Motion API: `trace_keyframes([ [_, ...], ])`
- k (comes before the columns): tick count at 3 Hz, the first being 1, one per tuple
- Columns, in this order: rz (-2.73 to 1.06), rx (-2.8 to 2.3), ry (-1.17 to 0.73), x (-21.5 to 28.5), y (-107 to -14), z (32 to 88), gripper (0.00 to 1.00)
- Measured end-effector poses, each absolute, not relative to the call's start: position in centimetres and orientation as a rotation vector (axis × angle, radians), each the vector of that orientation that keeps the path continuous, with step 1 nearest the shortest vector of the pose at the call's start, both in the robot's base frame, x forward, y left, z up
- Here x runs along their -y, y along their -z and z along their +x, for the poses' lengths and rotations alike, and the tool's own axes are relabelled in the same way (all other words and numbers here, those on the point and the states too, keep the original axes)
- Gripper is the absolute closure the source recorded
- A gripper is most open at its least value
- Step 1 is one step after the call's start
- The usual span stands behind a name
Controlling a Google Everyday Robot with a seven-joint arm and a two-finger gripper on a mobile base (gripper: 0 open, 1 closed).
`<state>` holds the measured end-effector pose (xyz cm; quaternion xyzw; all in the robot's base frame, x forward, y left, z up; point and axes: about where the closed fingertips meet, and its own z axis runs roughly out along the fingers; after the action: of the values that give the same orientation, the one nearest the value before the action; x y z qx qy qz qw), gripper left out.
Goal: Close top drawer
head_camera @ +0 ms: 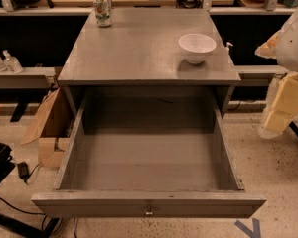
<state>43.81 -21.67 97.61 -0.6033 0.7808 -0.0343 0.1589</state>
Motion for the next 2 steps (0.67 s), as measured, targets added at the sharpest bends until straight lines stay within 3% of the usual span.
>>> trace_keyframes([
  [2, -1.683, -2.240, 0.032, 22.2, -94.3, 42.7, 0.00],
])
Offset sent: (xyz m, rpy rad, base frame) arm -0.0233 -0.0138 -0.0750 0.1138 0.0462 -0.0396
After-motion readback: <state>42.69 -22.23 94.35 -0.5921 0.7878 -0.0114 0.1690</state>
